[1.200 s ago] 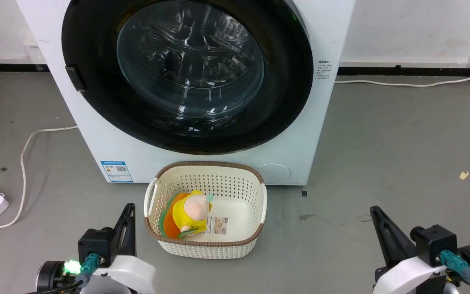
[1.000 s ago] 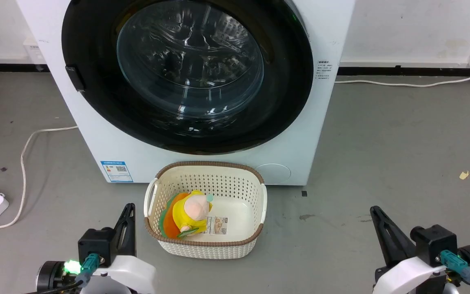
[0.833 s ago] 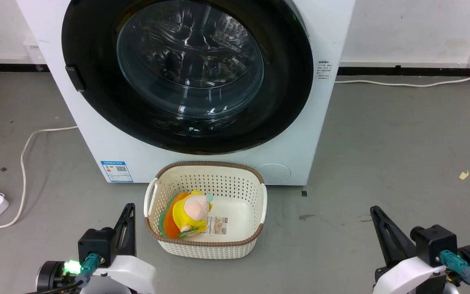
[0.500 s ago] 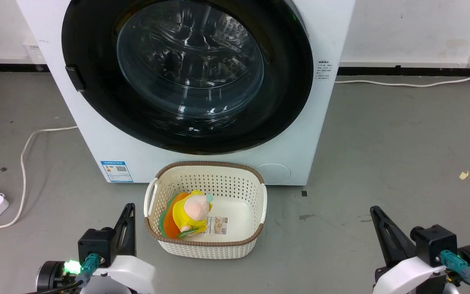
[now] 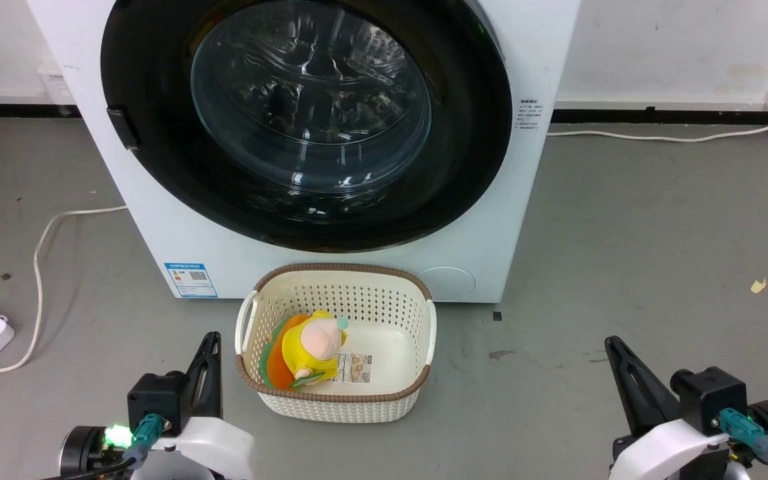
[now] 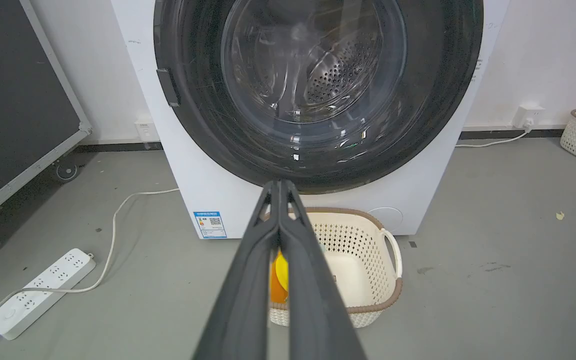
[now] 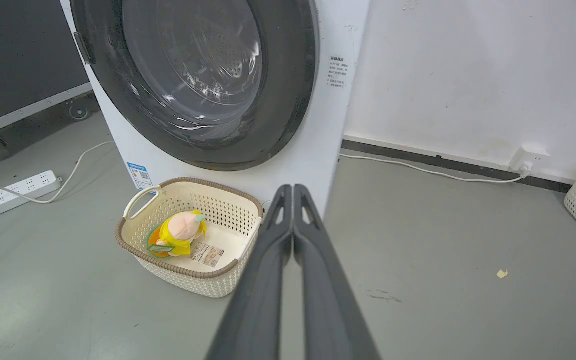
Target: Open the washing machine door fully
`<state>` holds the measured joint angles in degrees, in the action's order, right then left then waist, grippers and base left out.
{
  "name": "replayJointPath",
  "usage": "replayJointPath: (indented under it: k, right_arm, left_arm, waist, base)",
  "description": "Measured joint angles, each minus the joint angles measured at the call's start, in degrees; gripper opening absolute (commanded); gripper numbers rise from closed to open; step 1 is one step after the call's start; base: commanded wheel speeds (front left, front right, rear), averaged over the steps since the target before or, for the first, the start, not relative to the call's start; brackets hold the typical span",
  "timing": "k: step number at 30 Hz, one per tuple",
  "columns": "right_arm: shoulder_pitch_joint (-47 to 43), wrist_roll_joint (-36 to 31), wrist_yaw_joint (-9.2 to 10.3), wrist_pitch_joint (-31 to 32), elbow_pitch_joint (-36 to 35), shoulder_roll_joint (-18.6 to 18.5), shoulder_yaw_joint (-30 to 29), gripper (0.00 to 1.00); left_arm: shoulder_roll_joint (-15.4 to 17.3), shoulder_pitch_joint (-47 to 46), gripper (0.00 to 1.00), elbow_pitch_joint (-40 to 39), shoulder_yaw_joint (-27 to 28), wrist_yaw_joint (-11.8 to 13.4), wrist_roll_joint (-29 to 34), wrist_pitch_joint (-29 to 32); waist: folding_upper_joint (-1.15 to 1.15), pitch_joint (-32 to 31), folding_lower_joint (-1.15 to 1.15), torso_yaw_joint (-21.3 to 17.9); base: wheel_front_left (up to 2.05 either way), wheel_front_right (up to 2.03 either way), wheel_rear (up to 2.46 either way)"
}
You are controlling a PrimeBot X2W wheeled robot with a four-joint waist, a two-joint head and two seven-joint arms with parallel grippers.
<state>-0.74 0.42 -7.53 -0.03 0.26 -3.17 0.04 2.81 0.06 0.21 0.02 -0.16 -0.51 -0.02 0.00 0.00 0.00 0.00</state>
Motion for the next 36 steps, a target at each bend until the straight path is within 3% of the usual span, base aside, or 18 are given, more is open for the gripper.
replayJointPath:
  k: [15,16,36]
  right_arm:
    - [0.01,0.0,0.0,0.0,0.0,0.0,-0.01,0.0]
    - [0.01,0.01,0.0,0.0,0.0,0.0,-0.02,1.0]
    - [-0.05,1.16,-0.01,-1.4,0.1,-0.01,-0.47,1.0]
  left_arm:
    - [0.0,0.0,0.0,0.0,0.0,0.0,0.0,0.0]
    - [0.0,0.0,1.0,0.0,-0.01,0.0,0.0,0.0]
    - [0.0,-0.01,1.0,0.24,-1.1,-0.01,-0.26,-1.57]
  waist:
    - [0.0,0.0,0.0,0.0]
    - [0.0,0.0,0.0,0.0]
    - [0.0,0.83,0.0,0.08]
  base:
    - [0.0,0.0,0.0]
    - [0.0,0.0,0.0]
    - [0.0,0.0,0.0]
